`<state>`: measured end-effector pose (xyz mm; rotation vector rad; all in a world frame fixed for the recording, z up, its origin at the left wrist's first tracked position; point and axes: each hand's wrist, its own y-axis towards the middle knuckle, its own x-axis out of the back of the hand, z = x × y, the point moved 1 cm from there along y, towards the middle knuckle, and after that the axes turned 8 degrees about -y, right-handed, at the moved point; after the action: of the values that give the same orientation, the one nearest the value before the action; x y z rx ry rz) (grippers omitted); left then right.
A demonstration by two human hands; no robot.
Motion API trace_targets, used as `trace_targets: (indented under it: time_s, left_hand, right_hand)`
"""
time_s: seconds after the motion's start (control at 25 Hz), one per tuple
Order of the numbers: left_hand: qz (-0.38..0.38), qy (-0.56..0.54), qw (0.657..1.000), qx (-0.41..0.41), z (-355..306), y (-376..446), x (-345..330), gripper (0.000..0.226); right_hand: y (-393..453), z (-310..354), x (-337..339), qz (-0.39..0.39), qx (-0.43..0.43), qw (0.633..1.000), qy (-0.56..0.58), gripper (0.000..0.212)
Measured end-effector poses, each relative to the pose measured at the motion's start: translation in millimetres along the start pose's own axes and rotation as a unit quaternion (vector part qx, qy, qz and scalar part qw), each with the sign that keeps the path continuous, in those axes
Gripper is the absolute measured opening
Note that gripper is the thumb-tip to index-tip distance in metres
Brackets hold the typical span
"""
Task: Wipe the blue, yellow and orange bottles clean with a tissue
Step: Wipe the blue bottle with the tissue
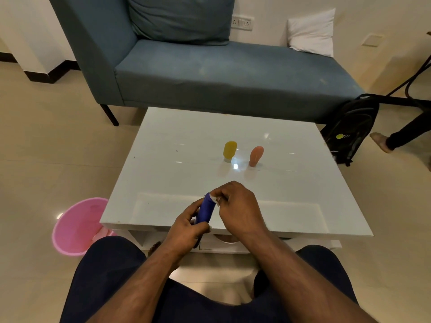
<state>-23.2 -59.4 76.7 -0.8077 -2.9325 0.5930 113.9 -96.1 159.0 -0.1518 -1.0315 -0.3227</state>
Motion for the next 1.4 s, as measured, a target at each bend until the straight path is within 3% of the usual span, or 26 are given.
trace_targets:
  time_s: [0.12, 0.72, 0.96, 1.08, 1.24, 1.4]
  left_hand:
    - [-0.003, 0.003, 1.000, 0.014, 4.5, -0.8, 0.1, 0.071]
    - [0.033, 0.130, 0.991, 0.002, -7.6, 26.6, -26.5, 0.056]
    - [0.034, 0.093, 0.995, 0.009, -16.5, 49.8, -33.0, 0.053]
    - [0.028, 0.059, 0.997, 0.043, -20.2, 65.1, -38.3, 0.052]
    - [0.001, 0.024, 0.996, 0.085, -25.4, 88.6, -41.2, 0.051]
    - [-0.014, 0.022, 0.993, 0.111, -31.2, 115.8, -45.8, 0.048]
  right_hand:
    - [-6.1, -0.7, -4.3, 0.019, 0.022, 1.000, 0.011, 0.016]
    - [8.5, -44.6, -0.4, -0.039, -0.045, 0.991, 0.116, 0.013]
    - [31.2, -62.1, 5.1, -0.047, -0.115, 0.970, 0.210, 0.007]
    - [47.7, -71.5, 1.7, -0.051, -0.121, 0.968, 0.214, 0.015]
    - [68.5, -81.3, -1.7, -0.107, -0.113, 0.965, 0.211, 0.020]
    - [88.4, -86.0, -23.0, -0.073, -0.127, 0.961, 0.235, 0.022]
